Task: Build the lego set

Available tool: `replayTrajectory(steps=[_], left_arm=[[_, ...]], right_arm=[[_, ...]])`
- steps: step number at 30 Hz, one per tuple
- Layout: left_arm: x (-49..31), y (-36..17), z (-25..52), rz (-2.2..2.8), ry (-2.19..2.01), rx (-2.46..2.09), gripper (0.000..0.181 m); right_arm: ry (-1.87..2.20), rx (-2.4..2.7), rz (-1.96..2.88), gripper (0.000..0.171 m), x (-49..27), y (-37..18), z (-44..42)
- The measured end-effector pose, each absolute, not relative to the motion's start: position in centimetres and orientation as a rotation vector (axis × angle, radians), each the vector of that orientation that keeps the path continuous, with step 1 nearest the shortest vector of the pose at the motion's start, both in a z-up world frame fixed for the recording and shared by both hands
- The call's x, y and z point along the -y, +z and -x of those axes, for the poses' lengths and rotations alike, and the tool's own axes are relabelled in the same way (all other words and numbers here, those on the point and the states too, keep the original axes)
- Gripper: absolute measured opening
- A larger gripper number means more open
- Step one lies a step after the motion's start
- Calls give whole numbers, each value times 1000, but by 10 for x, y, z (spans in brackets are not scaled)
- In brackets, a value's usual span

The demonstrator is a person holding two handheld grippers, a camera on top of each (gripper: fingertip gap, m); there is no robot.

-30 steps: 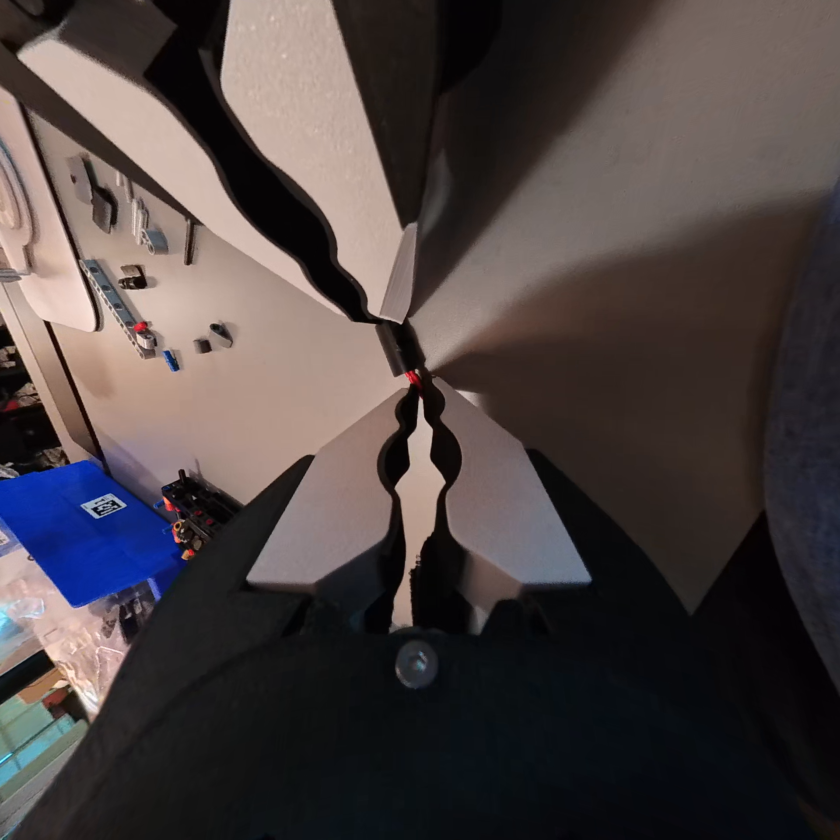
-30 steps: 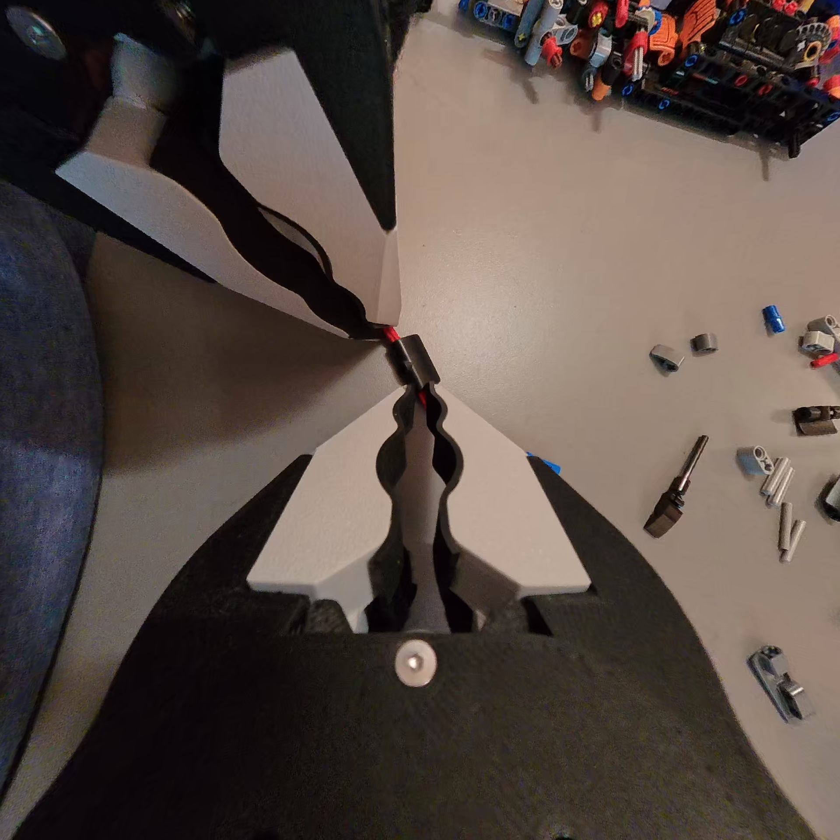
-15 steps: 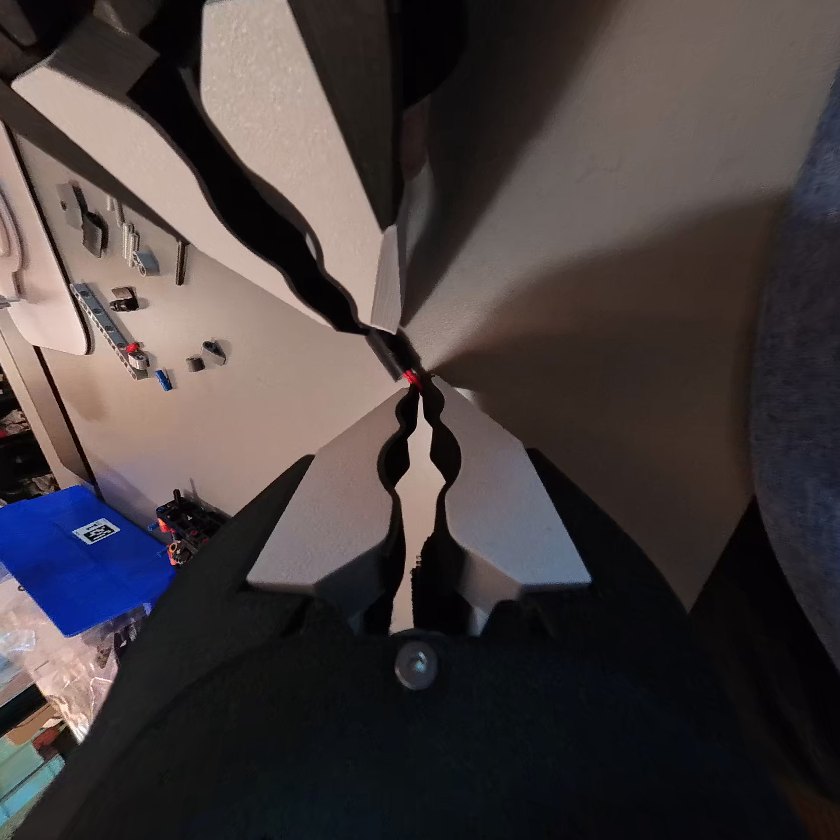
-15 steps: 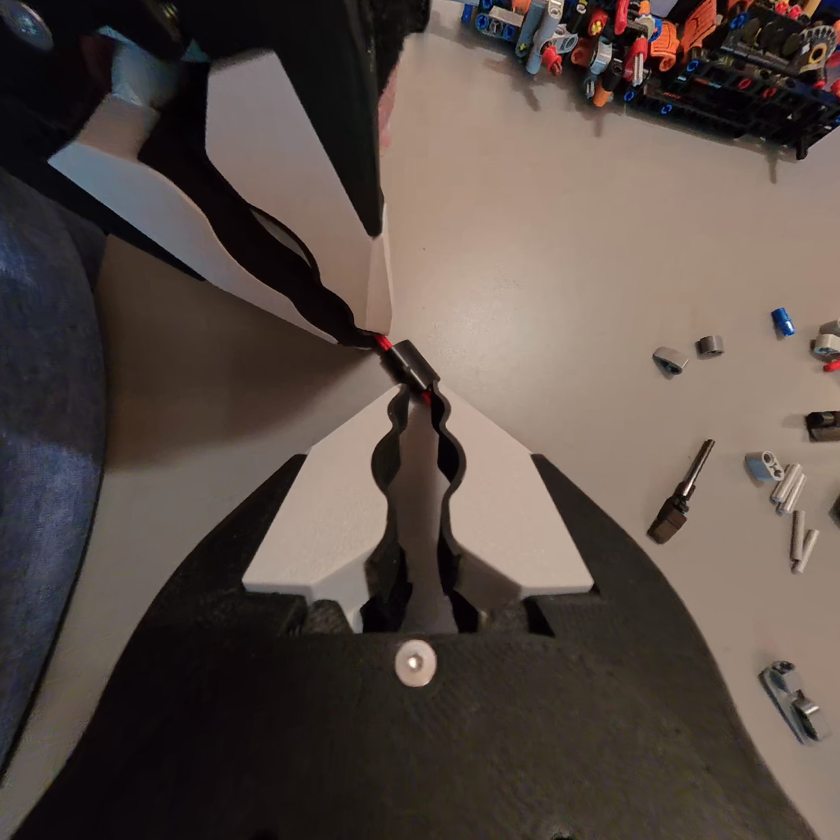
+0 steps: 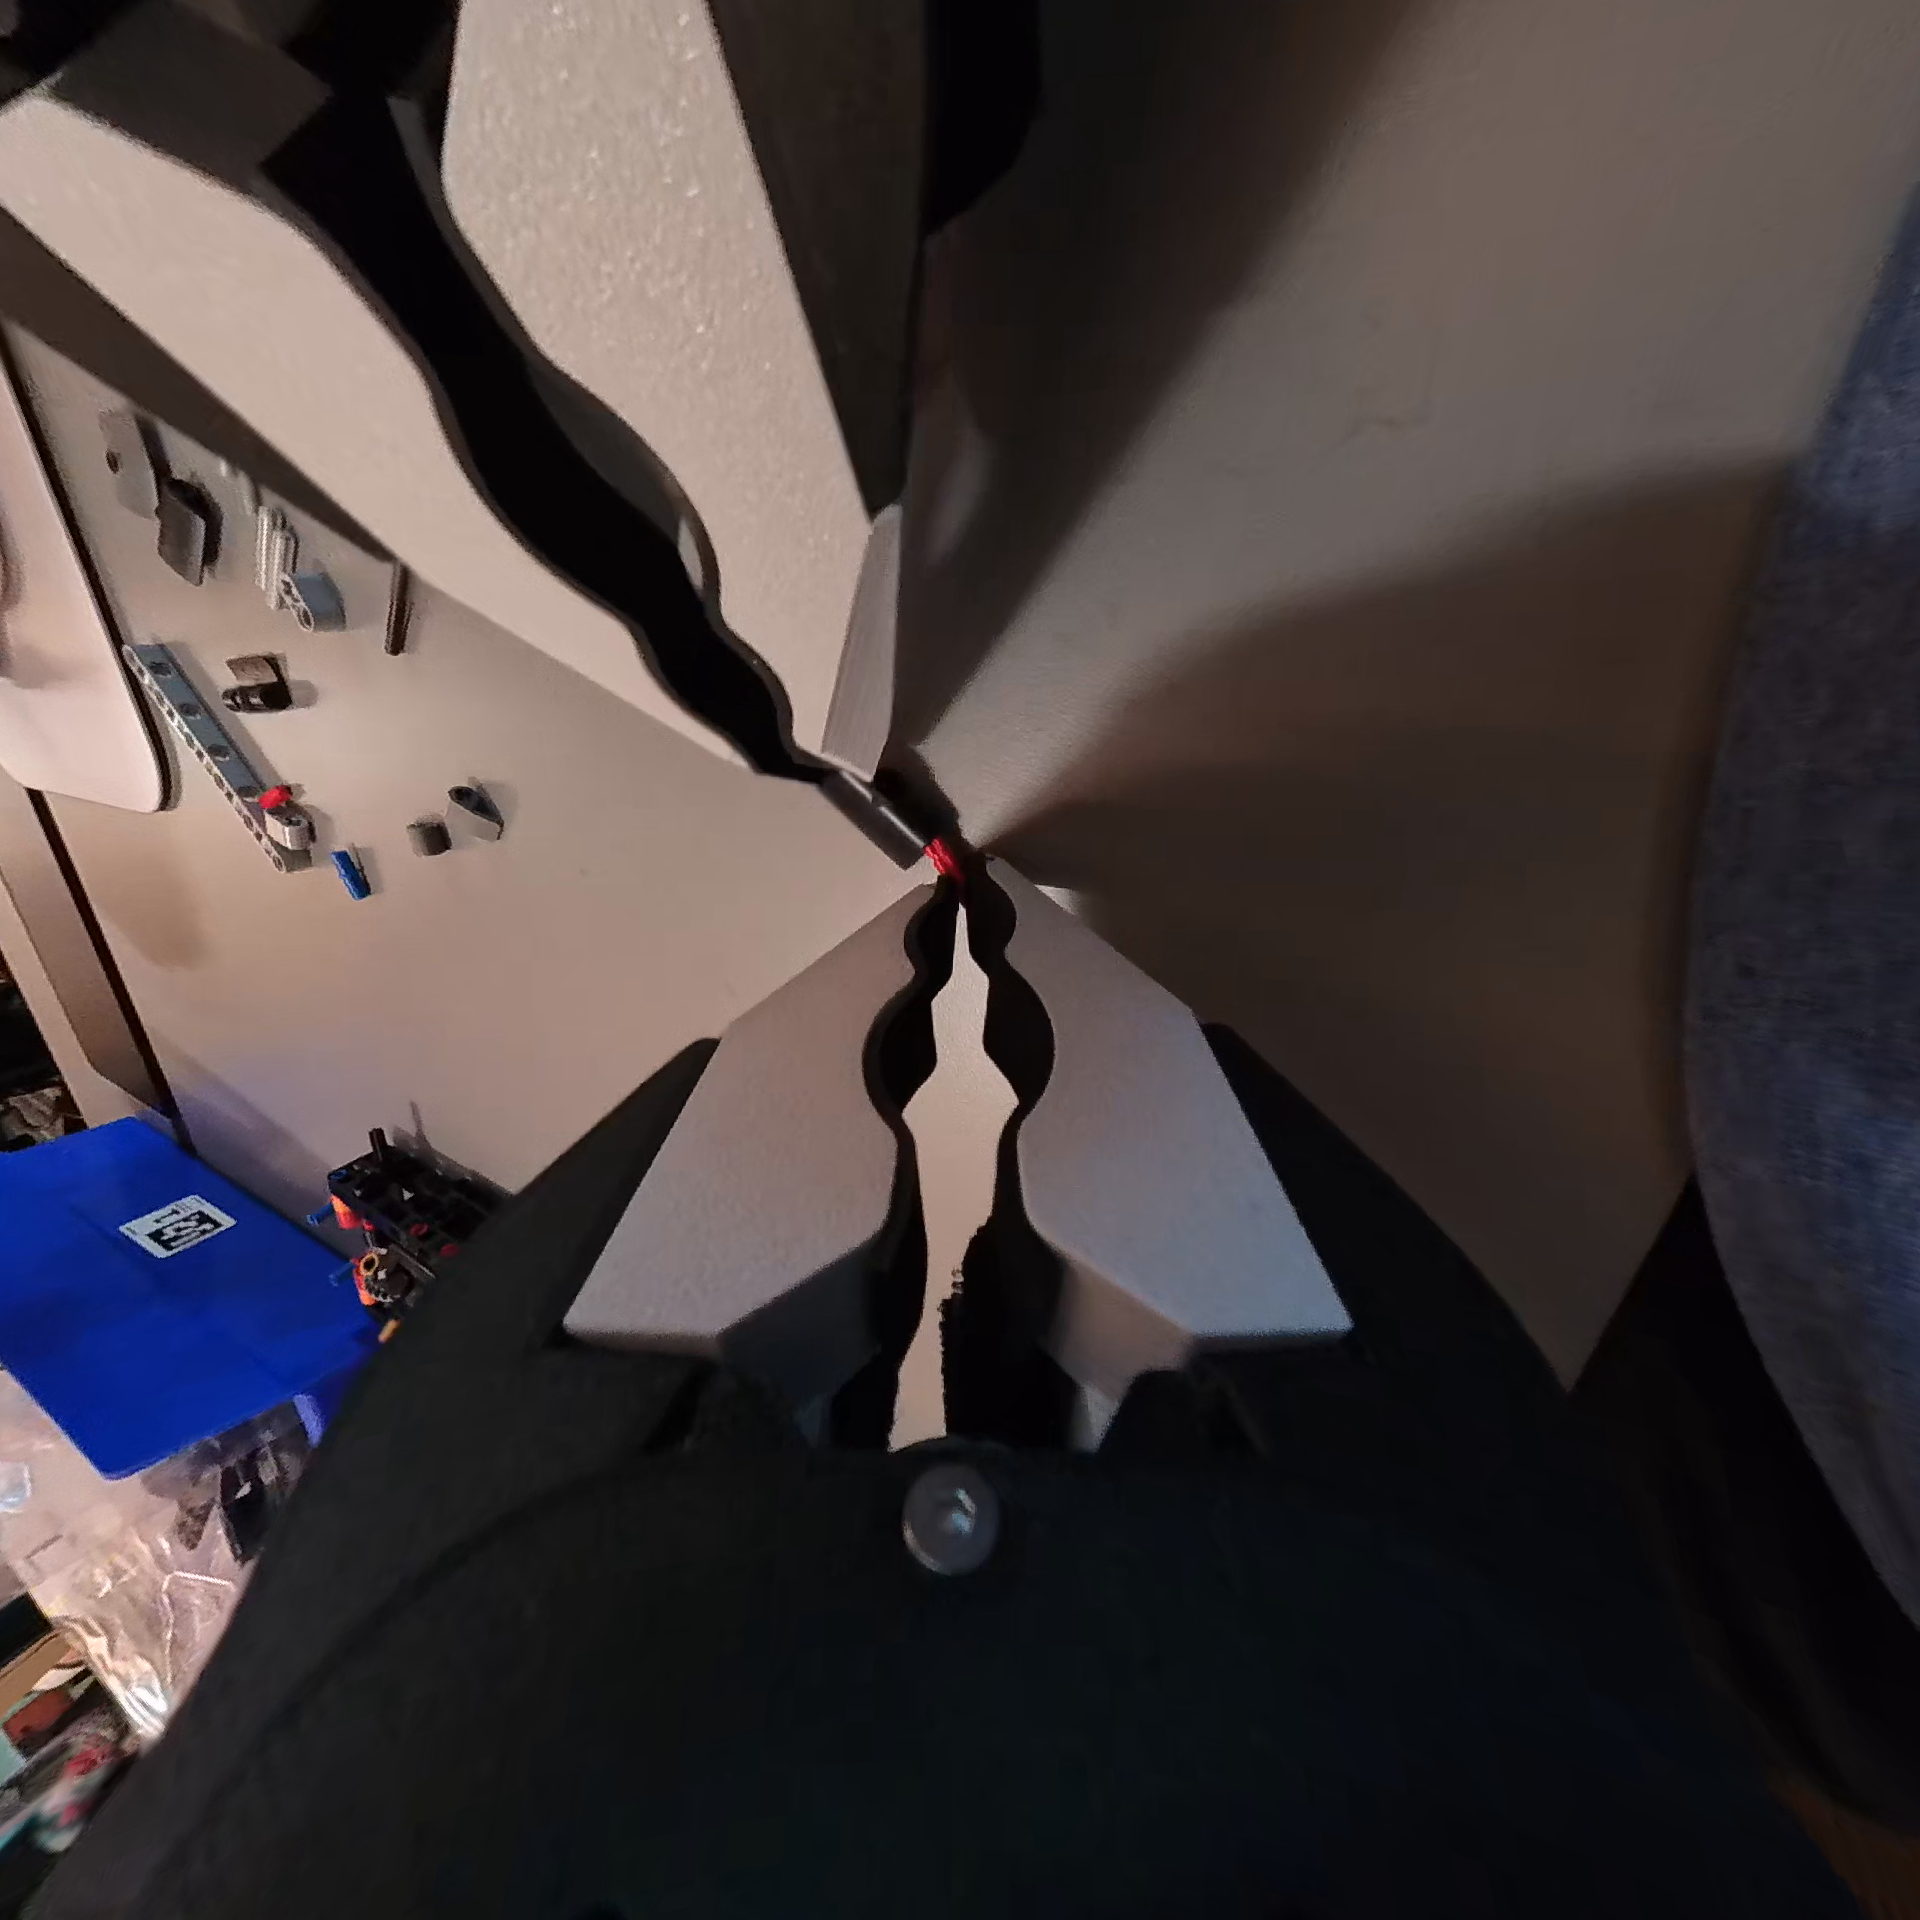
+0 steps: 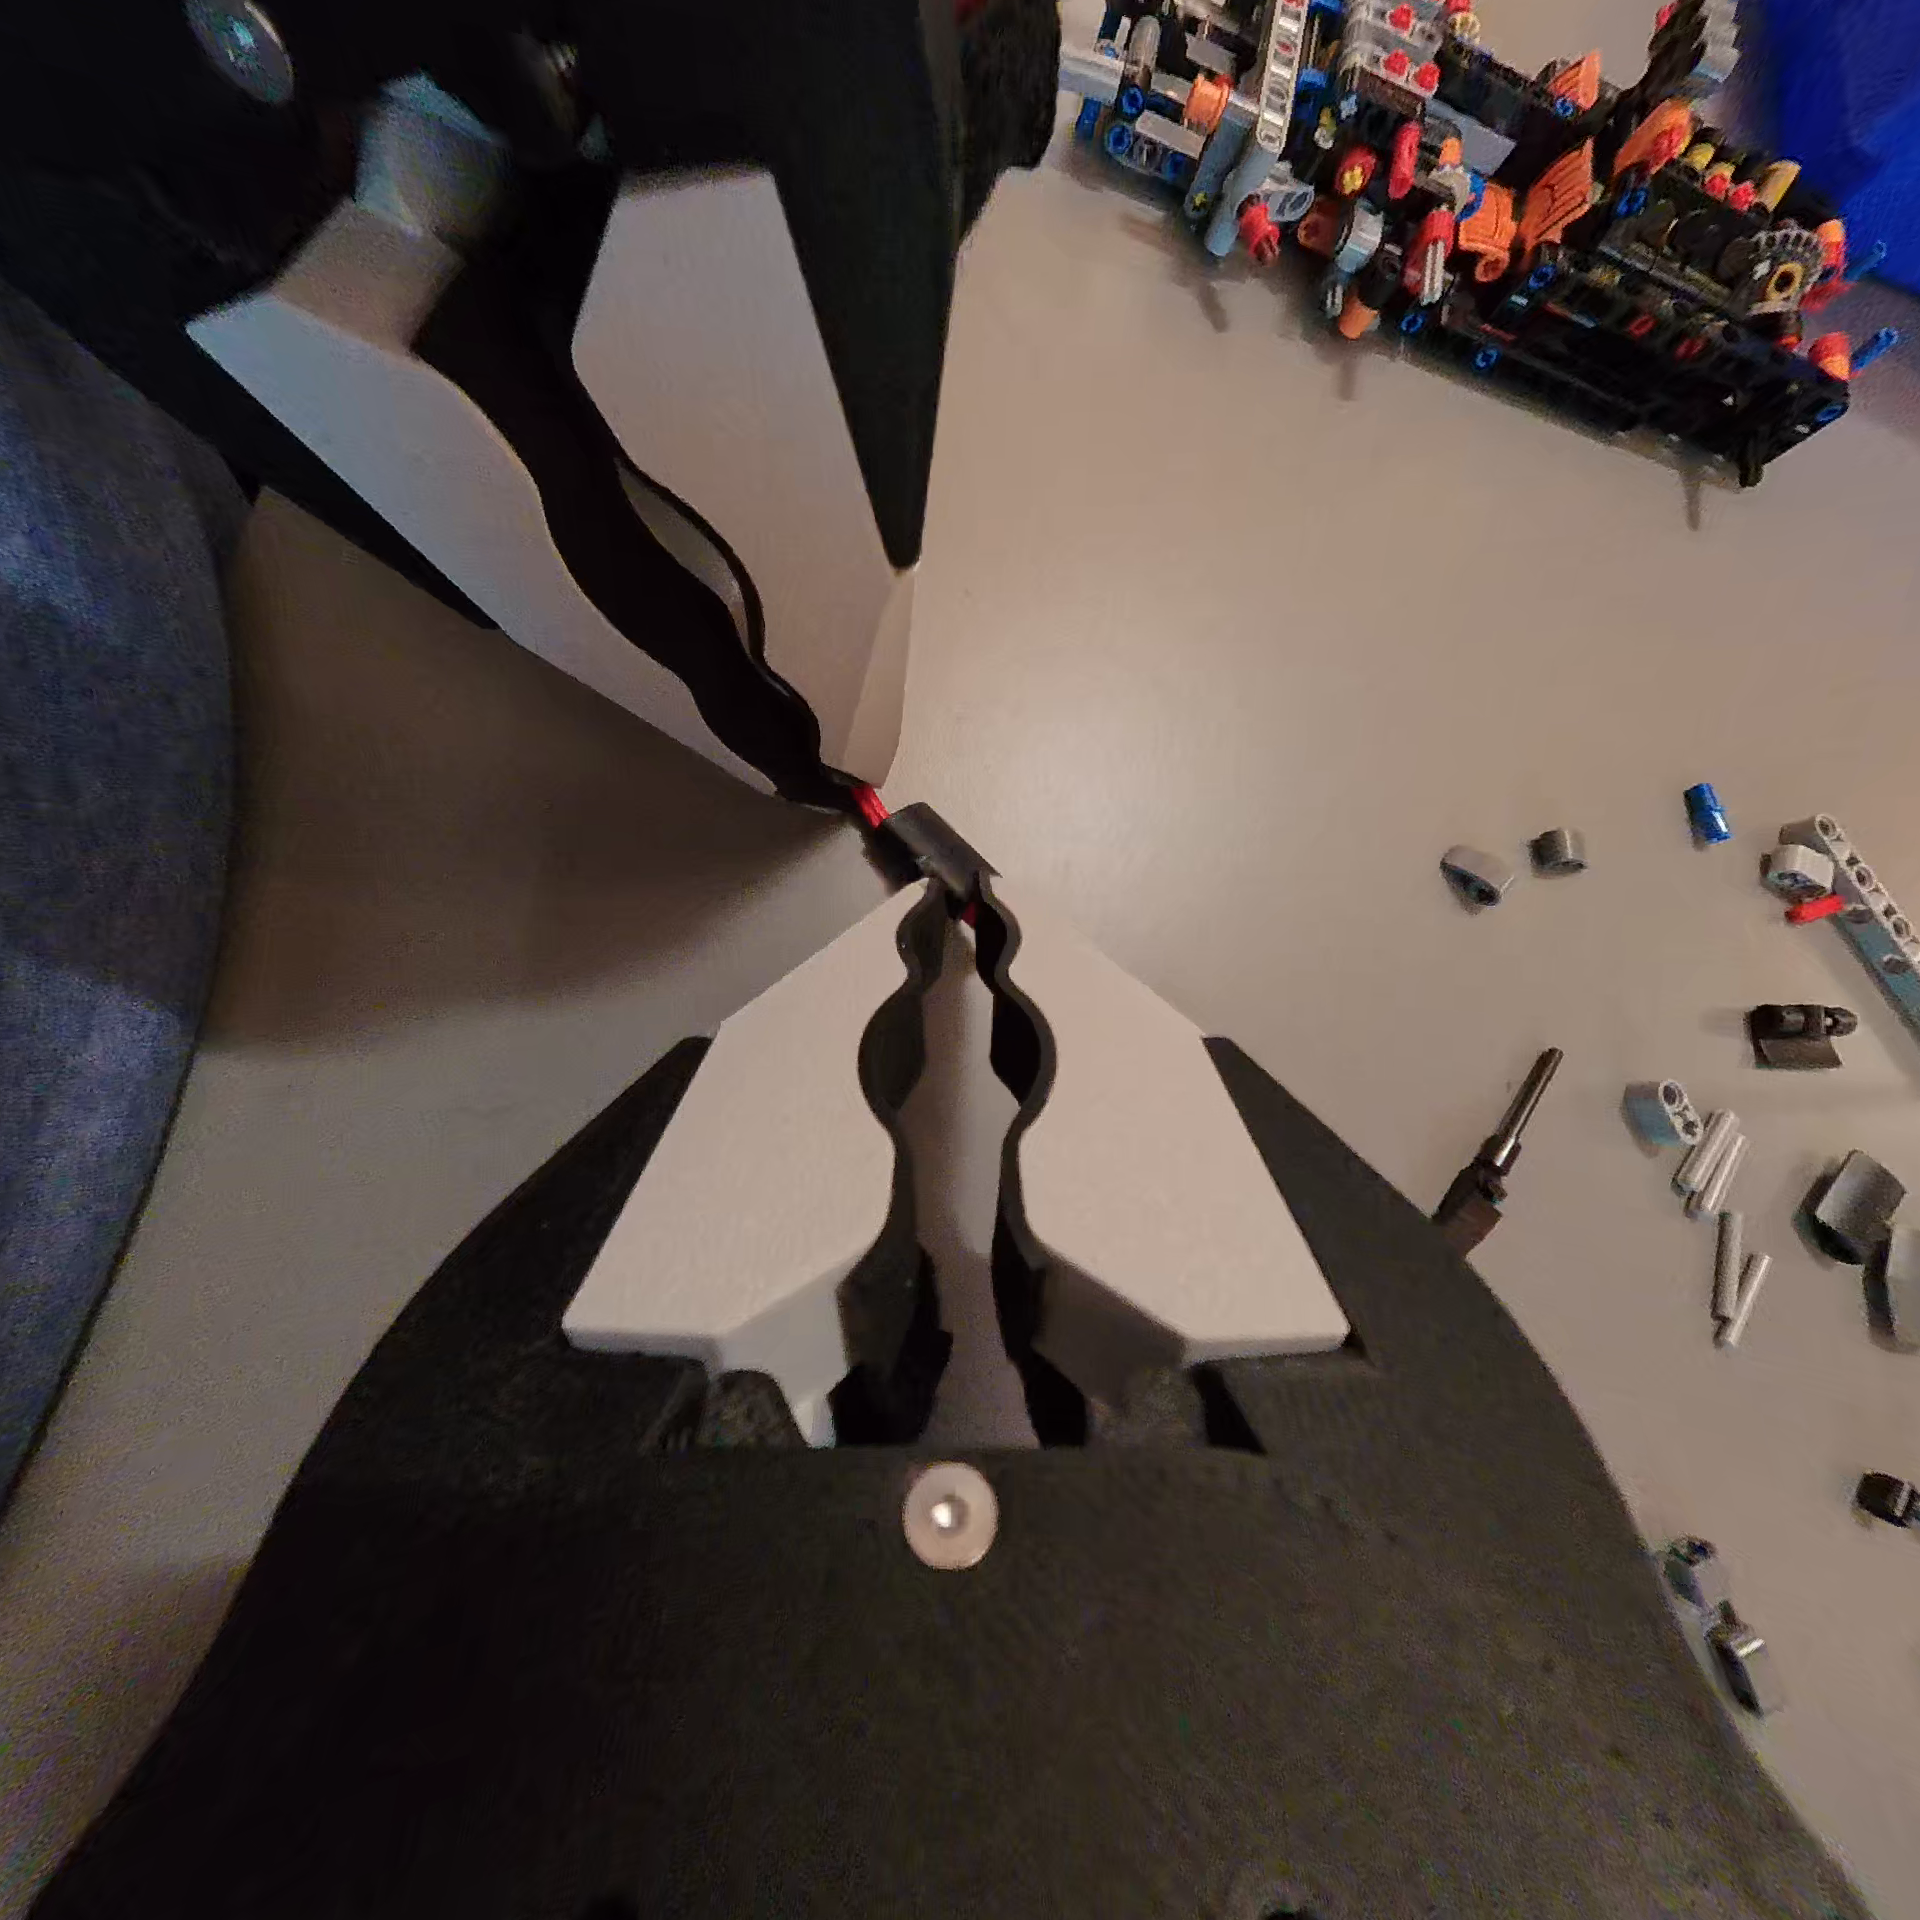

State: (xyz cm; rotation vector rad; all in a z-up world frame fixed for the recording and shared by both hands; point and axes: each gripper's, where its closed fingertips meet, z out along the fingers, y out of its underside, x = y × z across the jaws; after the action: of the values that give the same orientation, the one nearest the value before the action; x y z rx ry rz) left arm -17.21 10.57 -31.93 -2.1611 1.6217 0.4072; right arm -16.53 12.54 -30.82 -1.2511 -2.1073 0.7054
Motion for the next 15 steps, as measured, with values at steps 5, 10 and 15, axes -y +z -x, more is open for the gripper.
replayTrajectory(steps=[5, 10, 15], left_arm=[[-107, -320, 166, 2167, 396, -1627, 0], [-107, -320, 167, 2174, 367, -1603, 0], [-108, -319, 167, 2124, 373, -1631, 1]], right_arm=[[713, 2152, 1204, 0, -110, -313, 166], [831, 2054, 1260, 0, -124, -292, 162], [775, 2096, 1293, 15, -127, -304, 164]])
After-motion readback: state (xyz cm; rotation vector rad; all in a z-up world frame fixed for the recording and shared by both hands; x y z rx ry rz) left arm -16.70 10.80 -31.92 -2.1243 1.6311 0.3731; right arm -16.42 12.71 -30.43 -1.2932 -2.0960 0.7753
